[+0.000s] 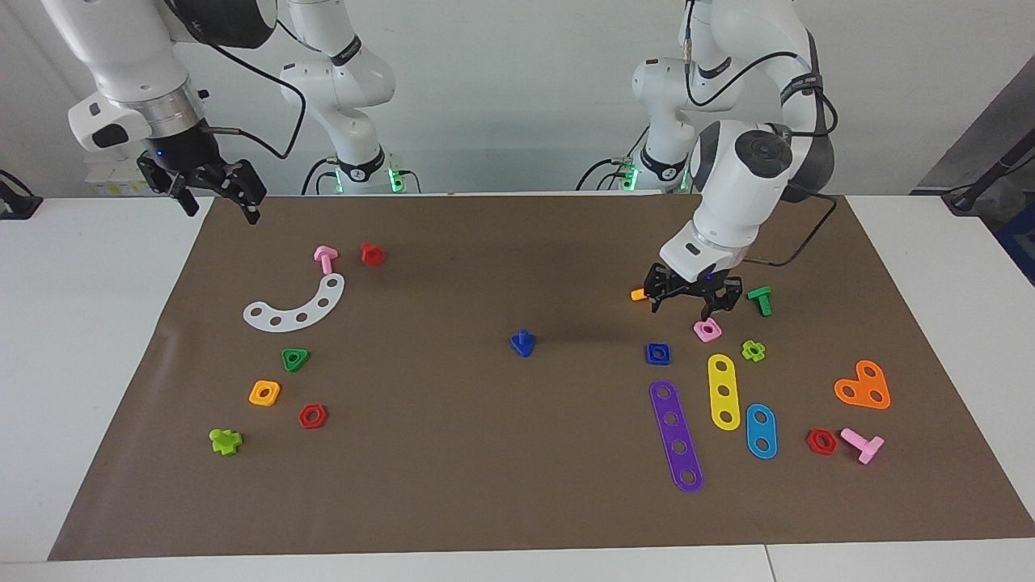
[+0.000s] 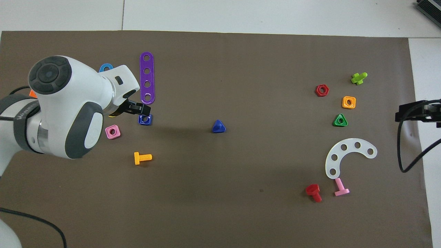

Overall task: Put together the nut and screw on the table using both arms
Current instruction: 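Grasp the blue square nut beside the purple strip with the left gripper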

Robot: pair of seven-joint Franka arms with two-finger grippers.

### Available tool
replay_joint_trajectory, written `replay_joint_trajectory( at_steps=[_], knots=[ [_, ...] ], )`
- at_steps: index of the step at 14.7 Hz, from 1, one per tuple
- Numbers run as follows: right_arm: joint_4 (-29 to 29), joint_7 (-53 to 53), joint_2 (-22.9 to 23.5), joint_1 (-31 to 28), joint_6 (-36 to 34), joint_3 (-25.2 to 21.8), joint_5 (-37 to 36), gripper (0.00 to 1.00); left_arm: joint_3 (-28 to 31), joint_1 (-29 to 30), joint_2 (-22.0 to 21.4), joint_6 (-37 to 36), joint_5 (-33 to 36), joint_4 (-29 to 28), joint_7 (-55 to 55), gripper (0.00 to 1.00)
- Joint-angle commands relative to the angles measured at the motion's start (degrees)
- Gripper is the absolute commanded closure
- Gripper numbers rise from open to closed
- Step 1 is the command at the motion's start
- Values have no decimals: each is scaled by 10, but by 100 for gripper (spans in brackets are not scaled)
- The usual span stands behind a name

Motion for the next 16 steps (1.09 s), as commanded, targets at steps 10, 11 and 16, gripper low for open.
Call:
replay_joint_trajectory(
  at_steps=[10,11,16],
  knots=[
    [0,-26,1,7,0,-2,12,0,11,-16,56,132,-7,-82,-95,16],
    [0,-26,1,7,0,-2,12,0,11,-15,67,143,-7,-82,-95,16],
    [-5,-26,-1,-41,-2,44,14,0,11,-12,87,181,-6,-82,-93,18]
  ],
)
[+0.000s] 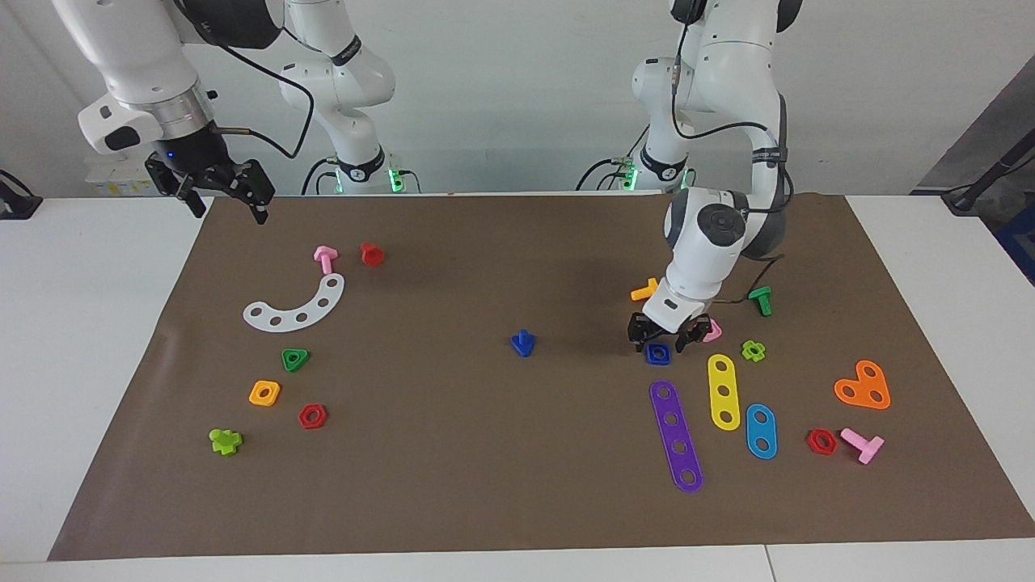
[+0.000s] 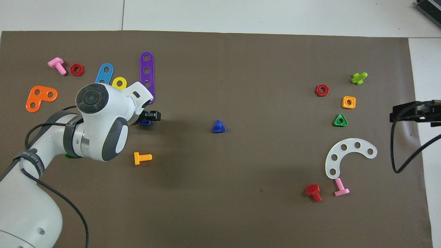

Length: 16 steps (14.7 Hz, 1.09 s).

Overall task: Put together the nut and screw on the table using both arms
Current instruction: 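Grasp the blue square nut beside the purple strip with the left gripper, then carry the blue square nut toward the blue triangular nut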

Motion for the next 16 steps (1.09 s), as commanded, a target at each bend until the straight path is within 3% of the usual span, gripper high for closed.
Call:
replay_joint_trajectory(
  at_steps=[1,5,16],
  knots=[
    [-4,-18,-2,-60,-3,59,14,0,3,1,14,38,-5,-8,0,18],
    [-4,-14,-4,-17,-3,25,14,0,3,1,18,39,0,-8,7,19],
    [-4,-14,-4,-20,-1,24,14,0,5,12,18,-1,5,4,47,37]
  ],
)
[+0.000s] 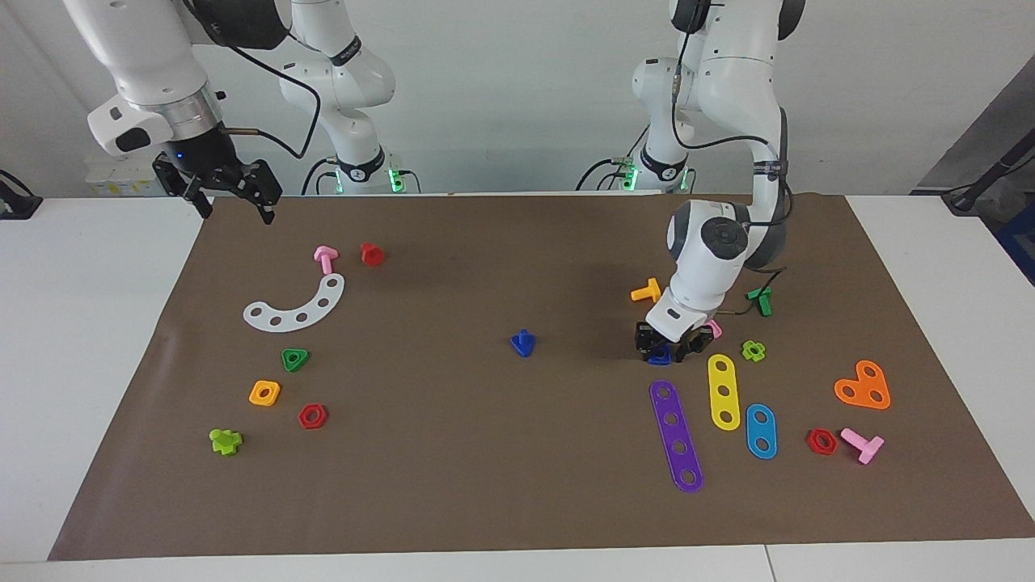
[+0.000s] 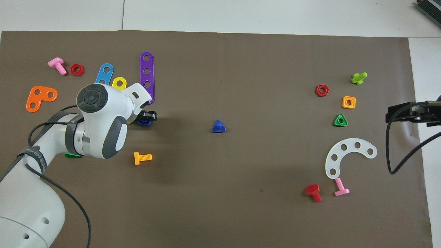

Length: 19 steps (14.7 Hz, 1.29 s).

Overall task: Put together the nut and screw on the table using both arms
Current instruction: 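Carry the blue square nut toward the blue triangular nut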

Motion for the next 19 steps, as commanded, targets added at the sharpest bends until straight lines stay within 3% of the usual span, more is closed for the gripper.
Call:
replay_joint_trajectory(
  at_steps=[1,5,9,14,19],
  knots=[
    [-3,-14,-4,-1,-1,-4,14,0,0,4,-3,-17,4,4,8,37],
    [-3,-13,-4,-1,-1,-4,14,0,0,4,-3,-20,4,6,9,45],
    [-3,-13,-4,-1,-2,-4,14,0,-1,3,-2,-30,4,14,8,59],
    [-3,-15,-4,-3,-3,-4,14,0,-1,0,2,-87,1,63,2,71],
    [-4,-15,-4,-5,-3,-4,14,0,-2,-33,23,-139,-4,129,-56,71]
  ],
)
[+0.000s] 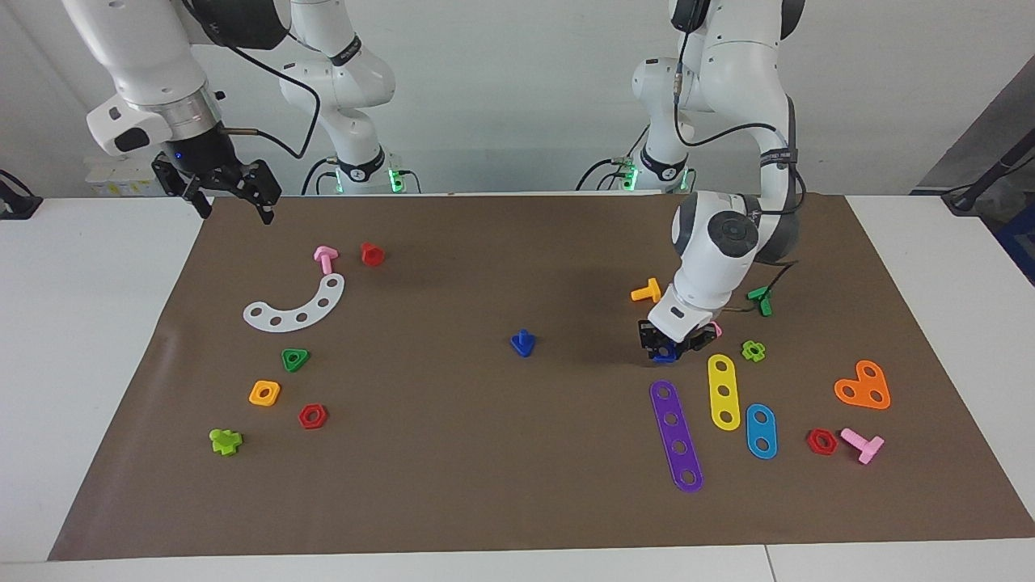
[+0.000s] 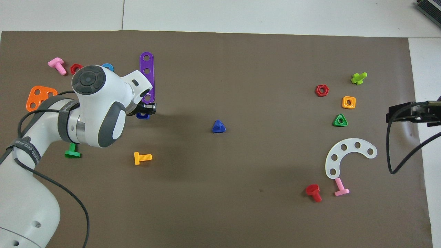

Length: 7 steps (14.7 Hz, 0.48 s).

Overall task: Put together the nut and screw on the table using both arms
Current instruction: 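Carry the blue square nut toward the blue triangular nut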

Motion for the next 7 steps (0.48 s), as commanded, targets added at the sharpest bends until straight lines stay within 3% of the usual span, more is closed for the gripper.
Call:
replay_joint_trajectory(
  at_steps=[1,7],
  knots=[
    [-4,-15,-4,-5,-3,-2,14,0,4,-34,21,-38,-4,51,-51,71],
    [-4,-16,-4,-6,-3,-2,14,0,5,-118,49,-72,-24,132,-168,70]
  ],
)
